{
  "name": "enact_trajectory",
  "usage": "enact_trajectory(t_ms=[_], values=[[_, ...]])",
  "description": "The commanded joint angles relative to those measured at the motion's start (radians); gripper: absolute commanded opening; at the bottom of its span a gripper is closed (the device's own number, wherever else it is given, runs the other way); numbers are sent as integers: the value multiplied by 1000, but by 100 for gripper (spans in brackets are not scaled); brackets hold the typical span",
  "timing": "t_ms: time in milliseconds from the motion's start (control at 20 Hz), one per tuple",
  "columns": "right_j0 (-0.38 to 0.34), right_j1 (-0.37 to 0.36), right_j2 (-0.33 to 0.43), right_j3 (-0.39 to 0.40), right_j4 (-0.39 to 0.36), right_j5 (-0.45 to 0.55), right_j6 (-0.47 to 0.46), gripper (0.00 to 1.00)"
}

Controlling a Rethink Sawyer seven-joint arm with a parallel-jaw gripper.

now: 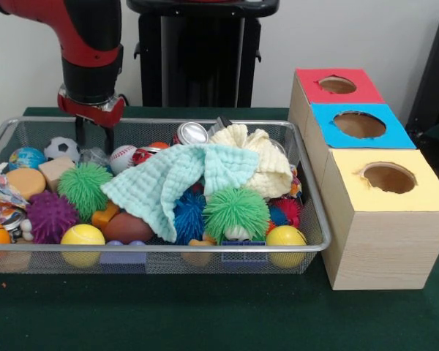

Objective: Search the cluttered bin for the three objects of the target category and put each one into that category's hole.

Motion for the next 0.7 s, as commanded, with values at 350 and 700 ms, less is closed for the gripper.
enact_trajectory(t_ms=[350, 700], values=[[12, 102, 59, -56, 4, -157, 124, 100], [36, 92, 37, -54, -3, -214, 148, 100]])
